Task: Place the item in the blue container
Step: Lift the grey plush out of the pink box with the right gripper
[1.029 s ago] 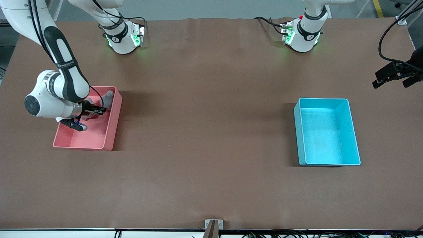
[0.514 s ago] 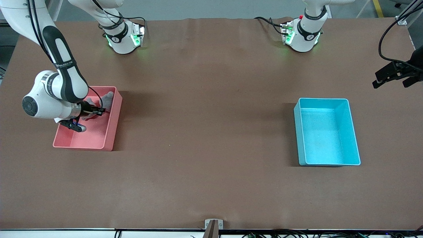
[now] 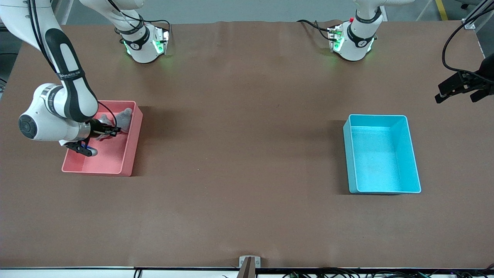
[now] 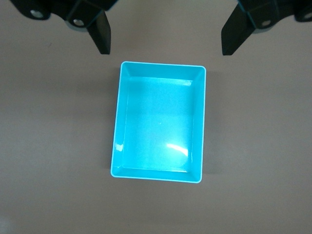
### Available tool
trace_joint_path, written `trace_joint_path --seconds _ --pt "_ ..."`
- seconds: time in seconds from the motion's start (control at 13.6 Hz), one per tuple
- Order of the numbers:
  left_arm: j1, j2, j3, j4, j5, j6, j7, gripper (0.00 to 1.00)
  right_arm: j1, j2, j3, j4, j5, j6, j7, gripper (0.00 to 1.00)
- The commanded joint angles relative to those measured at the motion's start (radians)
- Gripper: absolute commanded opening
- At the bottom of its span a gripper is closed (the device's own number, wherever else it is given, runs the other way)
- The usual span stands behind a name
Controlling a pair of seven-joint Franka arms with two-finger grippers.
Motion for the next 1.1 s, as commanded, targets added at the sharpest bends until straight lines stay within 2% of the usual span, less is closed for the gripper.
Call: trace_joint_path --seconds 0.0,0.73,1.03 --pt "0.006 0.007 0.001 0.01 -0.011 0.001 0.019 1.0 -0.017 -0.002 0.002 0.038 0.014 -0.051 0.001 0.0" --pt "0.004 0.007 -0.001 0.012 -0.011 0.001 0.019 1.0 -0.032 0.005 0.002 0.243 0.005 -0.29 0.006 0.0" --pt "0.004 0.007 -0.001 0.012 -0.011 0.001 0.019 1.0 0.0 0.009 0.005 0.358 0.014 -0.425 0.142 0.0"
